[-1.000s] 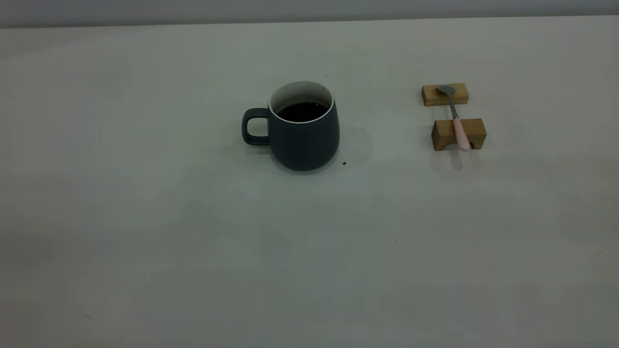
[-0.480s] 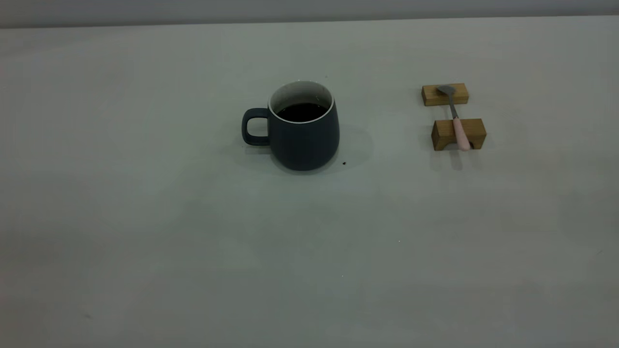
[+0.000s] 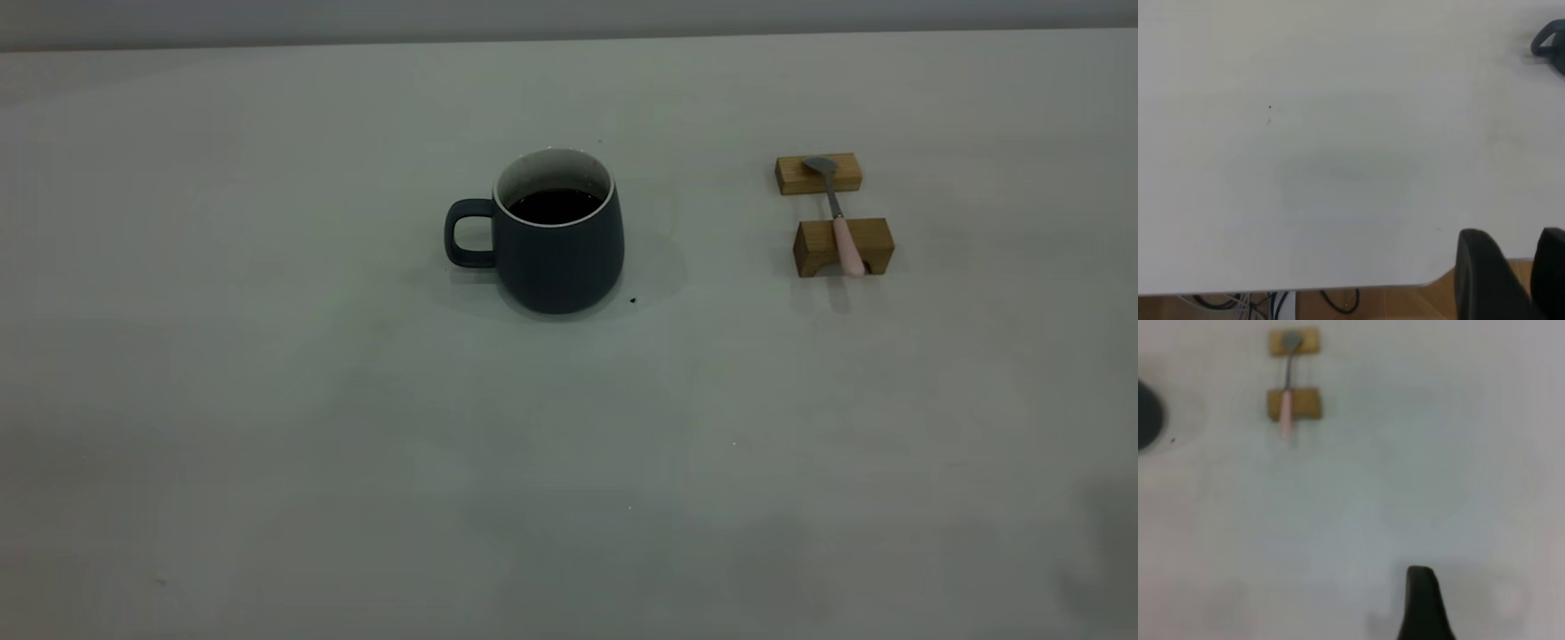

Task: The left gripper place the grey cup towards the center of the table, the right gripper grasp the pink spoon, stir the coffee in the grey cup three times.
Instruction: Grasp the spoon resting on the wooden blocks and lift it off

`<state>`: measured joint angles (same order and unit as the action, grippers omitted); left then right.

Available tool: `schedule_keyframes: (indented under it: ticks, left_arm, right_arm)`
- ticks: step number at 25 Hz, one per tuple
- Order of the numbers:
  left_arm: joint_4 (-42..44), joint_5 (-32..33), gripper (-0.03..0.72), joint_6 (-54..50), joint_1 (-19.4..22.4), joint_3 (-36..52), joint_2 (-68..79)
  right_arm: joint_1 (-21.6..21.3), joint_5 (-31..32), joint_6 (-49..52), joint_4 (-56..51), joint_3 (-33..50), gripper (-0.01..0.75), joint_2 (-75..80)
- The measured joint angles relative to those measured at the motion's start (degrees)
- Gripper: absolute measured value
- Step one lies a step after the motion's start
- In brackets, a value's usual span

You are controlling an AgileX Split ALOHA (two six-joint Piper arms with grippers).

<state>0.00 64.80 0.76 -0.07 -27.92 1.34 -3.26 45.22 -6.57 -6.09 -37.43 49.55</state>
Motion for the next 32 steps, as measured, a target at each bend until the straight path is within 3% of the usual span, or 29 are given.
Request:
schedule_keyframes:
  ticks: [5, 10, 20, 32]
  left_arm:
    - [-0.3, 0.0, 0.247, 0.0, 0.0, 0.0, 0.0]
    - [-0.3, 0.0, 0.247, 0.0, 0.0, 0.0, 0.0]
    - [-0.34, 0.0, 0.247, 0.0, 0.0, 0.0, 0.0]
    - [-0.34, 0.0, 0.247, 0.0, 0.0, 0.0, 0.0]
  right_arm:
    - [0.08, -7.49, -11.72, -10.28, -4.84, 0.592, 20.97]
    - [4.15, -10.82, -18.87, -16.39, -10.87, 0.592, 38.3]
    - [12.36, -16.66, -19.48, -17.28, -21.18, 0.592, 60.95]
    - [15.32, -17.38, -19.58, -17.35, -32.03, 0.592, 76.87]
